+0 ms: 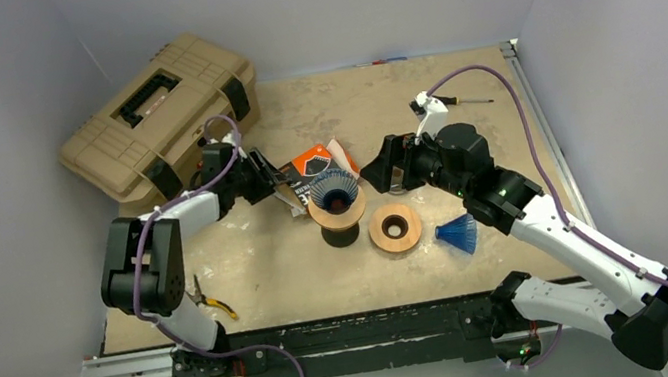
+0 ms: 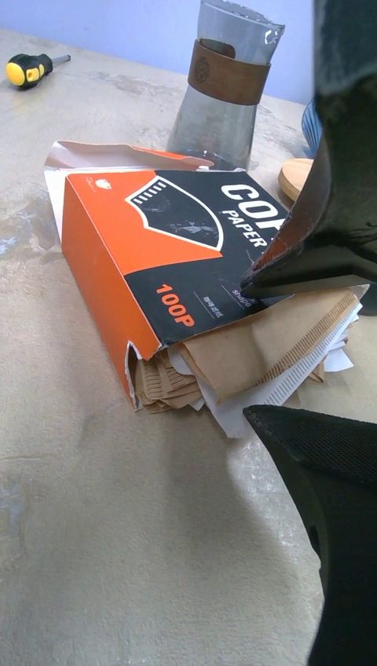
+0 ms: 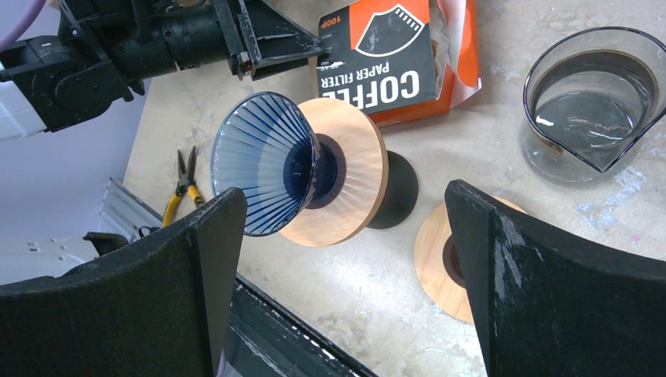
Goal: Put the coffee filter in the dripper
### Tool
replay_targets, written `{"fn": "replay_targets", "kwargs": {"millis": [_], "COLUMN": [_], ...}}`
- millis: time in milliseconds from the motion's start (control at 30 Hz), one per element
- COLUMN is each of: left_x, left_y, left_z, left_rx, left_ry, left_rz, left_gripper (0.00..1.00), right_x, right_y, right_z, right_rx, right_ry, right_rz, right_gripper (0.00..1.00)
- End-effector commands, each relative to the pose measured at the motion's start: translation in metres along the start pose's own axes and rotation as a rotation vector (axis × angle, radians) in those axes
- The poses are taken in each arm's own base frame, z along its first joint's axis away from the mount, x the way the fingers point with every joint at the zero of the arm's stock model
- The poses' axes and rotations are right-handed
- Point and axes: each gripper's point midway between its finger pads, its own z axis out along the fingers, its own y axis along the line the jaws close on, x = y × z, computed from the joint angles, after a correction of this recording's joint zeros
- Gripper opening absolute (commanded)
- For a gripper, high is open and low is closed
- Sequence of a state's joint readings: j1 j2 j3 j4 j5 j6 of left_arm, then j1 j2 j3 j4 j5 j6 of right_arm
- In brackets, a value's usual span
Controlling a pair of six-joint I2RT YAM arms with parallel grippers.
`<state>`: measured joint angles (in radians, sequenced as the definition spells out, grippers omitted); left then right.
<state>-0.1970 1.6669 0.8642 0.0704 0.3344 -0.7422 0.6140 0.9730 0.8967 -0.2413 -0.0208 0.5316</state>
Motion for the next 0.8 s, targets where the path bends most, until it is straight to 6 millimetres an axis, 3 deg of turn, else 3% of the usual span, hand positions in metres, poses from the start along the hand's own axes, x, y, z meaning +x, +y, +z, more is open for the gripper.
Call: {"fn": "replay_targets", "kwargs": {"millis": [0, 300, 767], "left_x": [-0.002, -0.003, -0.017], "left_y": [0.001, -0.004, -0.019], "left_z": [0.005, 0.000, -0.032], "left_rx": [0.032, 0.064, 0.050], "left_ry": [-0.020, -0.033, -0.096], "left_rz": [-0.017, -0.009, 0.049], "left_gripper": [0.52, 0.38, 0.18], "right_x": [-0.007, -0.010, -0.014], "right_y": [0.005, 0.006, 0.012], "right_z": [-0.003, -0.006, -0.006], "right_rx": [-0.027, -0.028, -0.053], "right_ry": [-0.030, -0.037, -0.045], "right_rz": [0.007, 0.006, 0.013], "right_gripper": [0.99, 0.99, 0.99]}}
